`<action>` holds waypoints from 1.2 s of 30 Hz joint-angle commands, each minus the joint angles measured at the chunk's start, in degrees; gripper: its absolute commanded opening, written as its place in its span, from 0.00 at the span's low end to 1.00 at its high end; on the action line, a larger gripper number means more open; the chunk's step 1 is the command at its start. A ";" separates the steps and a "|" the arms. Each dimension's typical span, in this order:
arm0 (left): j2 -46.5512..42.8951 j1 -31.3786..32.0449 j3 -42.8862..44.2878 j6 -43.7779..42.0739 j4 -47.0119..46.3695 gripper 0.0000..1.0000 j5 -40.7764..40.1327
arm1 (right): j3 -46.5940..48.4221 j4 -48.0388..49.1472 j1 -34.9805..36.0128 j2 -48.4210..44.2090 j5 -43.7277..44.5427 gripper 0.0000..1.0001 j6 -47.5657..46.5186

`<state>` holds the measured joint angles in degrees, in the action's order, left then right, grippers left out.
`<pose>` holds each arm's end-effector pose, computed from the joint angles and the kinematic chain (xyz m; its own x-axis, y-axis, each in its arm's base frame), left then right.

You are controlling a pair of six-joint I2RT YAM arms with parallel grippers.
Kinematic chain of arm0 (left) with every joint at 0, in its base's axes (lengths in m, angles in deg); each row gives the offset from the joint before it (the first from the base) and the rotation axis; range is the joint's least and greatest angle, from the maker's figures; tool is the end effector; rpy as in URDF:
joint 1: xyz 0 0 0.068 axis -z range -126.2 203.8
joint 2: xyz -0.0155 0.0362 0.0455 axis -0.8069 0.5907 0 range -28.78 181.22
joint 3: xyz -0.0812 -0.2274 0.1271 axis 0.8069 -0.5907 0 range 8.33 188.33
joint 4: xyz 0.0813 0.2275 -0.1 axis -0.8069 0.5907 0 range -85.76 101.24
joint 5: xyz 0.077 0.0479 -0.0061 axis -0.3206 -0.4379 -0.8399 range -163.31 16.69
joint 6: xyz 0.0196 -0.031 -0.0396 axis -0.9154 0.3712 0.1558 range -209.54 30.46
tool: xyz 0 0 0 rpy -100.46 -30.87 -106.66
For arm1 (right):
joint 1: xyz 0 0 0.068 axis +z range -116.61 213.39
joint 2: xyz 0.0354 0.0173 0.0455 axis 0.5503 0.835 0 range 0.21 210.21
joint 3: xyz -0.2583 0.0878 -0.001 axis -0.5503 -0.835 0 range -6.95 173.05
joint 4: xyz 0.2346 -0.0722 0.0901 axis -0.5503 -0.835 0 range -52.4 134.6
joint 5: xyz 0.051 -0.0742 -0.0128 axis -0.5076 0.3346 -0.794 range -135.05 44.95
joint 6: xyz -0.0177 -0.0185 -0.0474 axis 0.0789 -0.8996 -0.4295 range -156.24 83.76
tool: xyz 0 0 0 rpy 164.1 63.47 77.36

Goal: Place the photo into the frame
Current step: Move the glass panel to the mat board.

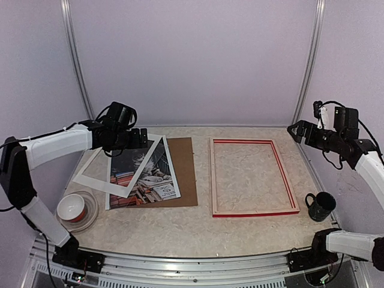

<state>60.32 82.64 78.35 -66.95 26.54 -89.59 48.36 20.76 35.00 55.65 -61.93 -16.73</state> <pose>0.3098 -0.1592 0.2826 -0.6416 -0.0675 -0.7640 0.0351 0.9925 -0.1172 0.2138 0.0164 0.3466 -0.4804 0.3061 -0.8219 -0.1399 0.8984 0.4164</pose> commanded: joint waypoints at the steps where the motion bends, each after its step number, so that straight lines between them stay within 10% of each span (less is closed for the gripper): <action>1: 5.37 3.90 4.55 -0.53 2.07 1.00 -6.17 | -2.02 0.07 0.28 0.36 -1.00 1.00 1.03; 15: 30.79 9.10 20.12 -2.07 9.70 1.00 -11.51 | -4.11 0.97 0.30 -1.02 -1.13 1.00 0.22; 36: 37.64 9.48 22.00 -3.79 17.07 0.94 -22.47 | -4.61 0.74 0.32 -3.07 -1.72 1.00 -0.01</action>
<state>96.28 91.82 99.55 -69.69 40.93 -108.58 44.01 21.31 35.00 54.01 -63.46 -16.42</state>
